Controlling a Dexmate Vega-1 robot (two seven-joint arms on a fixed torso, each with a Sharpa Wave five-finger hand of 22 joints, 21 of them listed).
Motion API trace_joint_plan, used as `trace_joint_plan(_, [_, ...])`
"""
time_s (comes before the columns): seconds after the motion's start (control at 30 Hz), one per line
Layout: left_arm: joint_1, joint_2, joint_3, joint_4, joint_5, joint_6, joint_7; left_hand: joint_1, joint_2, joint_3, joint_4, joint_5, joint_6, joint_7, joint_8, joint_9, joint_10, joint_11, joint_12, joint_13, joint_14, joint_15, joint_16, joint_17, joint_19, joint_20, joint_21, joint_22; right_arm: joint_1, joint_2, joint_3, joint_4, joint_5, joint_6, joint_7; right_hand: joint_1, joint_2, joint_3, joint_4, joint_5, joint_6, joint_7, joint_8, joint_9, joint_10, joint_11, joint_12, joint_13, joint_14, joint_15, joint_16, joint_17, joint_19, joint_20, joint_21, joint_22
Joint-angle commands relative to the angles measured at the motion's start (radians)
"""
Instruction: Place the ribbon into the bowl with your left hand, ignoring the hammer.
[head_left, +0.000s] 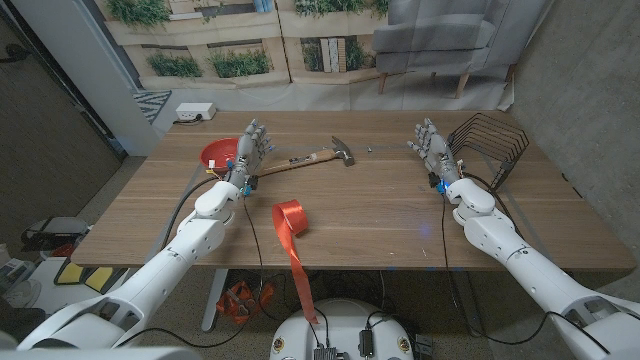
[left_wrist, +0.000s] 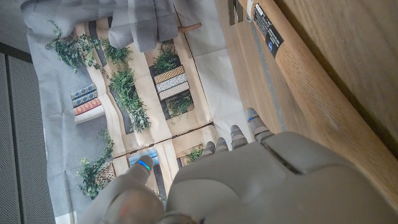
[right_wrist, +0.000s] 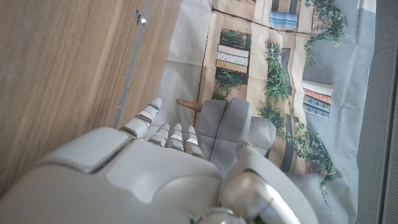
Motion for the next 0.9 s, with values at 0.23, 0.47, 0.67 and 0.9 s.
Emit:
trace_joint_plan(0.23, [-0.025,-0.008,0.013,0.057,0.038,-0.054,-0.014,0.056,0.046,0.003,-0.064,-0.010,-0.111,-0.079,0.018,0.005,-0.198,0.005,0.024,0.004,-0.179,0.071,0.024,-0.006,-0.169,0.113,0.002,-0.003,0.014,0.008,-0.002,0.020,-0.002,0.008,0.004,0.006,0.015,0.008,0.000,0.003,0.008,0.001,0.007,0.005,0.010,0.000,0.005,0.004,-0.007,0.002,0.005,0.006,0.008,-0.006,0.004,0.003])
trace_joint_plan(0.47, [-0.037,0.002,0.022,0.080,0.066,-0.080,-0.030,0.086,0.025,0.006,-0.096,-0.022,-0.088,-0.095,0.019,0.006,-0.170,0.004,0.029,0.005,-0.159,0.063,0.019,-0.007,-0.148,0.122,-0.002,-0.003,0.011,0.007,0.000,0.015,0.000,0.005,-0.002,0.005,0.015,0.008,0.000,0.002,0.008,0.001,0.006,0.005,0.011,0.001,0.005,0.004,-0.007,0.003,0.005,0.006,0.009,-0.006,0.005,0.003])
trace_joint_plan(0.67, [-0.050,0.021,0.035,0.096,0.105,-0.112,-0.050,0.133,-0.002,0.009,-0.148,-0.040,-0.063,-0.139,0.021,0.006,-0.140,-0.013,0.033,0.007,-0.147,0.052,0.012,-0.007,-0.139,0.110,-0.016,-0.004,0.011,0.008,-0.001,0.017,-0.002,0.008,0.000,0.005,0.014,0.009,0.000,0.001,0.009,0.000,0.006,0.005,0.012,0.001,0.005,0.004,-0.006,0.003,0.005,0.006,0.009,-0.005,0.005,0.003])
trace_joint_plan(0.9, [-0.057,0.045,0.046,0.103,0.137,-0.134,-0.074,0.164,-0.014,0.012,-0.181,-0.053,-0.051,-0.147,0.020,0.007,-0.112,-0.018,0.038,0.008,-0.138,0.047,0.009,-0.007,-0.131,0.099,-0.025,-0.003,0.005,0.008,0.000,0.012,0.000,0.009,-0.002,0.005,0.014,0.010,0.000,0.000,0.009,0.001,0.006,0.005,0.011,0.000,0.004,0.004,-0.006,0.003,0.005,0.006,0.010,-0.005,0.005,0.003])
